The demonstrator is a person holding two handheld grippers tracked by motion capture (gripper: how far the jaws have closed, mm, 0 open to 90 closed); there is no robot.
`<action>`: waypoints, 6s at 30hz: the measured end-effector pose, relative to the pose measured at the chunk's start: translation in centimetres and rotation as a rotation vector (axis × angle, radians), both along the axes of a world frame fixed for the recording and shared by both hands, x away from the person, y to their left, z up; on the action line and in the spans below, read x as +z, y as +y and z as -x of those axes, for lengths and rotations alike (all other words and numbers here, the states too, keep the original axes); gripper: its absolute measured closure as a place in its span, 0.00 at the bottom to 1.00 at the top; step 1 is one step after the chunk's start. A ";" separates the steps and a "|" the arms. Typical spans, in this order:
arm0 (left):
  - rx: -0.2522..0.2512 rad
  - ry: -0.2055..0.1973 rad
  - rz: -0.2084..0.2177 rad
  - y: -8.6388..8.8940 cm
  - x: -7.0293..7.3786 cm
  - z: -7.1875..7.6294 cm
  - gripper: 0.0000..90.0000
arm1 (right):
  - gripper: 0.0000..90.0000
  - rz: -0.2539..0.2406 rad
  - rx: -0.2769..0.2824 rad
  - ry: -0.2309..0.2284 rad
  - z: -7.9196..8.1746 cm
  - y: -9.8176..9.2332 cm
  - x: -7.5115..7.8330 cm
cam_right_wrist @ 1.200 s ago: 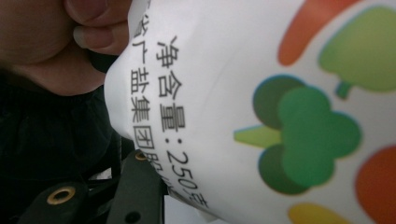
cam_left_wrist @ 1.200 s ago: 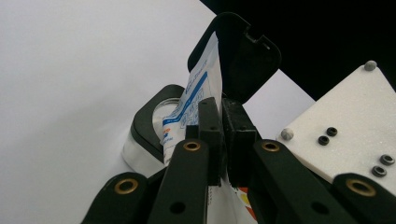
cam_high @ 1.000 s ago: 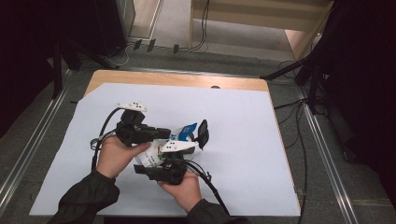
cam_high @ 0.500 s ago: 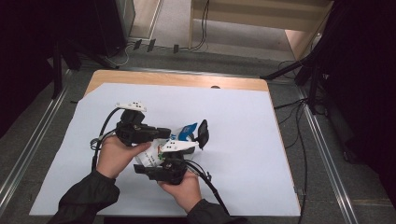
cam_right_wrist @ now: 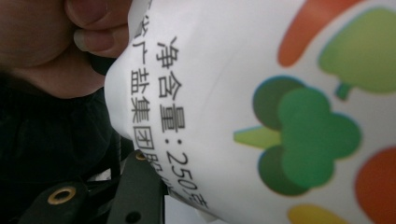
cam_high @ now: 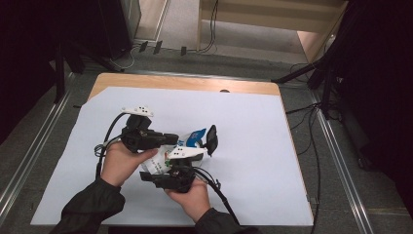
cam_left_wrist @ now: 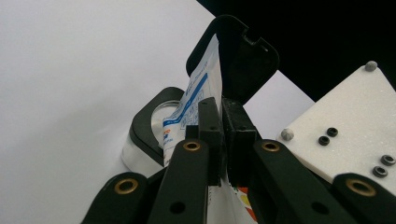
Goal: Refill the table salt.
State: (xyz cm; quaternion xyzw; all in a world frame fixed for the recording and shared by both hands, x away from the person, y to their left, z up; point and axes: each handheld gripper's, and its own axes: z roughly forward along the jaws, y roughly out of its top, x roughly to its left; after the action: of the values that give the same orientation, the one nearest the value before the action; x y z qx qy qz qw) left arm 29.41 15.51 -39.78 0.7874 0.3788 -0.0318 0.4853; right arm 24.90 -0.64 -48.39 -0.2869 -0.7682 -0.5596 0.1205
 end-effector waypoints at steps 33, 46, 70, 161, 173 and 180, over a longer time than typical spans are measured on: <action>0.030 -0.021 0.013 0.0 0.4 0.3 1.00 | 0.69 -0.033 -0.005 0.027 -0.1 -0.1 -0.1; 0.038 -0.012 0.017 0.0 0.5 0.1 1.00 | 0.67 -0.019 0.003 0.007 -0.2 0.0 0.2; 0.032 -0.012 0.014 -0.2 0.3 0.0 0.99 | 0.71 -0.021 0.006 0.023 -0.3 -0.1 0.2; 0.032 -0.033 0.005 -0.4 0.6 0.2 0.99 | 0.71 -0.035 -0.008 0.020 -0.2 -0.2 0.4; 0.028 -0.019 0.009 -0.4 0.5 0.0 0.99 | 0.70 -0.030 -0.006 0.026 -0.3 -0.2 0.4; 0.023 -0.009 -0.003 -0.4 0.5 -0.2 0.99 | 0.69 -0.028 0.002 0.026 -0.3 -0.2 0.5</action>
State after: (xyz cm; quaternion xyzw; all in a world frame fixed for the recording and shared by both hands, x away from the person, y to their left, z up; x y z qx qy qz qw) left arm 29.60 15.07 -39.29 0.7838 0.3854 -0.0222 0.4864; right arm 25.20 -0.86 -47.92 -0.2918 -0.7589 -0.5663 0.1350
